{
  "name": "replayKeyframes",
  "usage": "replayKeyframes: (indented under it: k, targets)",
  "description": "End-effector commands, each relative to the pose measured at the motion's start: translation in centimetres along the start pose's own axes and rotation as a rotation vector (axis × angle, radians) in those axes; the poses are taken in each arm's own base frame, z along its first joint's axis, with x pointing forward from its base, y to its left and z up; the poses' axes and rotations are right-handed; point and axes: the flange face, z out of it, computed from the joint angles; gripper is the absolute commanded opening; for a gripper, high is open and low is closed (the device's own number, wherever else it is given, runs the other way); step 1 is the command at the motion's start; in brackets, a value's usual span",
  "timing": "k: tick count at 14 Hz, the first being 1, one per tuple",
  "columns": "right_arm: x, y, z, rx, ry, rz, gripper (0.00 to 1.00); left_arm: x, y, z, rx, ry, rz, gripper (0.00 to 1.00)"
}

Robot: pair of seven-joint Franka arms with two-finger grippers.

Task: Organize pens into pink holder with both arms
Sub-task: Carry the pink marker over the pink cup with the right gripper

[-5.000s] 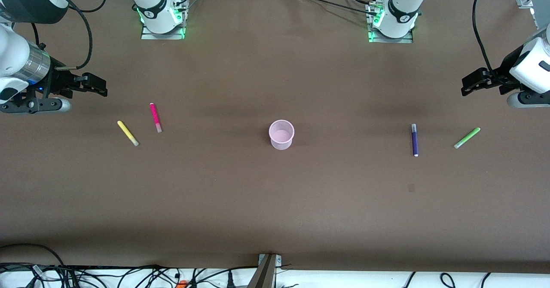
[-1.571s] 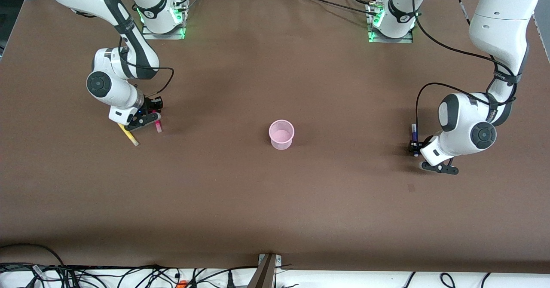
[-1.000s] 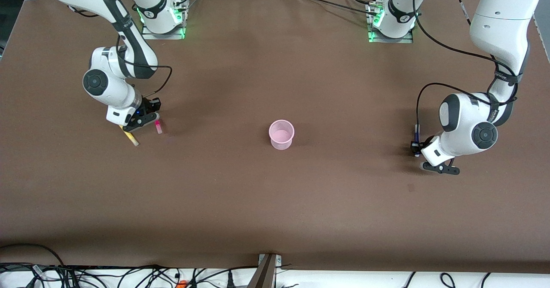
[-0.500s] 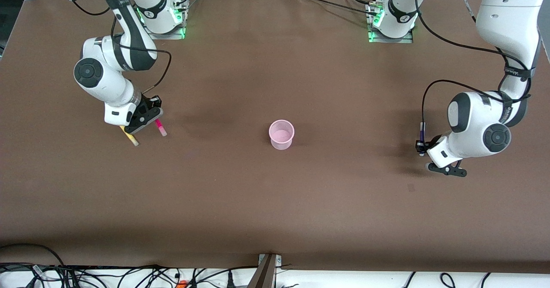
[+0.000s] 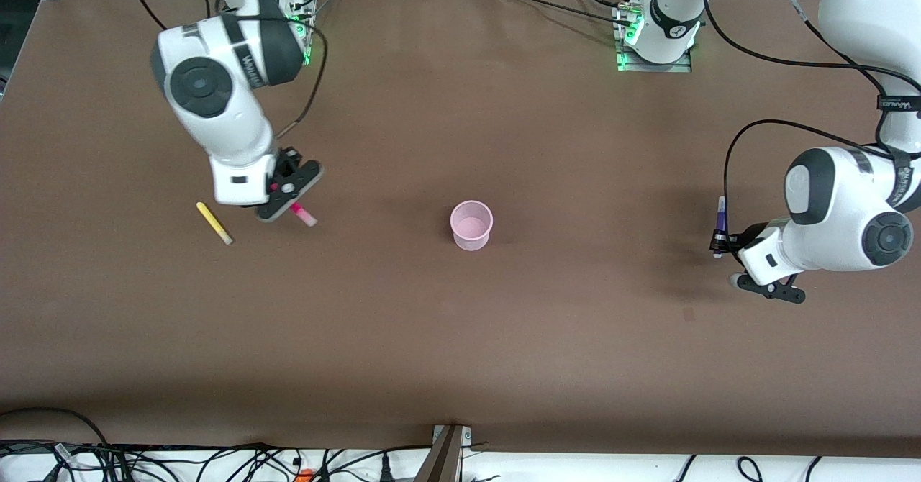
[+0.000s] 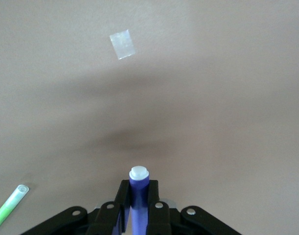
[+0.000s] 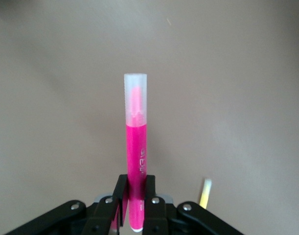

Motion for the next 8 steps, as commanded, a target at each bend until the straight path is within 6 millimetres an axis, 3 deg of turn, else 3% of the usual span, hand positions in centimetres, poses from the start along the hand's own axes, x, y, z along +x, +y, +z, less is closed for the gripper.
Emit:
replayKeyframes:
  k: [1, 5, 8]
  targets:
    - [5.8, -3.7, -1.6, -0.074, 0.015, -0.039, 0.00, -0.1, -0.7, -2.8, -0.082, 0.011, 0.061, 0.00]
    - [13.7, -11.4, -1.1, -0.190, 0.039, -0.213, 0.00, -0.9, -2.0, -2.3, -0.293, 0.066, 0.175, 0.00]
    - [17.3, -16.8, -0.2, -0.307, 0.010, -0.311, 0.00, -1.5, -2.6, -2.1, -0.409, 0.095, 0.254, 0.00]
